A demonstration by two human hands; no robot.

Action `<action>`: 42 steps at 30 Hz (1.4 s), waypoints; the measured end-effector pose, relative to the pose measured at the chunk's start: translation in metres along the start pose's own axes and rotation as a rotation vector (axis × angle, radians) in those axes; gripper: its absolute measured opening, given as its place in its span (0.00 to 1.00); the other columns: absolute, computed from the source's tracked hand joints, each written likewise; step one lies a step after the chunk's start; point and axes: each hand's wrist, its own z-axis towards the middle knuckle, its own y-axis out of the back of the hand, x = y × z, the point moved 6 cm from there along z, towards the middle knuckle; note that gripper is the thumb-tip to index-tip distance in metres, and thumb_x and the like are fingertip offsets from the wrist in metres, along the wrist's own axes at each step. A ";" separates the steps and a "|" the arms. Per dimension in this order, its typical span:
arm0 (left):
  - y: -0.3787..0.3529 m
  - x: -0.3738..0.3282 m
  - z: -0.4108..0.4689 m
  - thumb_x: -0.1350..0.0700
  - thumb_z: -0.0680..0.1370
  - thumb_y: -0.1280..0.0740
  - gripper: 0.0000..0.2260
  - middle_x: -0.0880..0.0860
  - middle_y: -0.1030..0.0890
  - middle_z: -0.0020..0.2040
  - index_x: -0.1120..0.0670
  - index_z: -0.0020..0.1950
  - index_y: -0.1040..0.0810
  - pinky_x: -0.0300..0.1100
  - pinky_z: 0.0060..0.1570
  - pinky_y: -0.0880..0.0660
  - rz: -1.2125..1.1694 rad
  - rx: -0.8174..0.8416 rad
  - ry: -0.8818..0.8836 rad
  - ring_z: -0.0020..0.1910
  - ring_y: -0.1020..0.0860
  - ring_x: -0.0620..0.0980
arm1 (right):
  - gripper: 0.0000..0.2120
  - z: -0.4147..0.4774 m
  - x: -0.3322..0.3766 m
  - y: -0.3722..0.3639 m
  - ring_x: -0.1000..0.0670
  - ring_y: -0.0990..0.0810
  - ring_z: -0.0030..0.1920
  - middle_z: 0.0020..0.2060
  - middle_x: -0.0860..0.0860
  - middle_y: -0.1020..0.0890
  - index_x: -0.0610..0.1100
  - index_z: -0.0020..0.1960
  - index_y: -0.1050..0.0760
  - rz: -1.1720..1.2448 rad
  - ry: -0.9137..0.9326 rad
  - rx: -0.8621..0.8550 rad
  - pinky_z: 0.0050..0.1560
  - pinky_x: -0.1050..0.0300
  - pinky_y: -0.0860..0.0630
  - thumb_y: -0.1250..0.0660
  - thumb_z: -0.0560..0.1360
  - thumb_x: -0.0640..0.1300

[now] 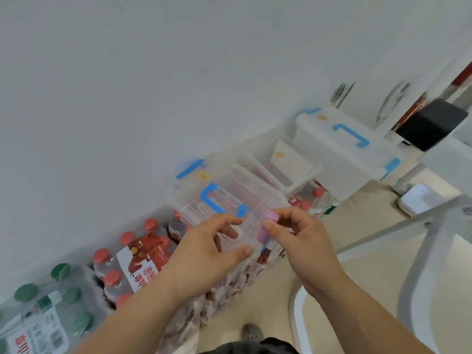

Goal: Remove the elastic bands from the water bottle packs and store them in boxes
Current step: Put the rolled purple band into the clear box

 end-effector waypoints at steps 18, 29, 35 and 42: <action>-0.064 -0.035 0.032 0.51 0.70 0.29 0.13 0.47 0.21 0.48 0.49 0.54 0.19 0.45 0.51 0.24 0.711 -0.135 -0.030 0.49 0.23 0.49 | 0.07 0.068 -0.031 0.055 0.63 0.18 0.47 0.43 0.62 0.13 0.53 0.43 0.19 -0.253 0.017 0.339 0.46 0.67 0.28 0.26 0.75 0.55; -0.073 -0.040 -0.006 0.58 0.65 0.22 0.14 0.49 0.18 0.46 0.52 0.49 0.17 0.49 0.45 0.21 0.807 -0.220 -0.183 0.45 0.21 0.54 | 0.06 0.057 -0.045 0.027 0.70 0.22 0.59 0.59 0.64 0.17 0.51 0.44 0.18 -0.149 0.005 0.510 0.57 0.63 0.28 0.25 0.75 0.52; -0.079 -0.029 -0.011 0.59 0.67 0.21 0.14 0.51 0.18 0.47 0.55 0.52 0.17 0.50 0.49 0.21 0.756 -0.401 -0.179 0.47 0.21 0.53 | 0.07 0.063 -0.044 0.029 0.67 0.23 0.61 0.59 0.64 0.16 0.50 0.43 0.19 -0.181 -0.010 0.540 0.60 0.59 0.30 0.26 0.75 0.52; -0.091 -0.036 -0.013 0.54 0.67 0.22 0.10 0.48 0.22 0.49 0.50 0.43 0.20 0.50 0.47 0.21 0.819 -0.249 -0.156 0.49 0.23 0.51 | 0.06 0.067 -0.035 0.034 0.63 0.17 0.55 0.51 0.60 0.13 0.47 0.42 0.17 -0.162 -0.042 0.583 0.58 0.58 0.25 0.25 0.76 0.47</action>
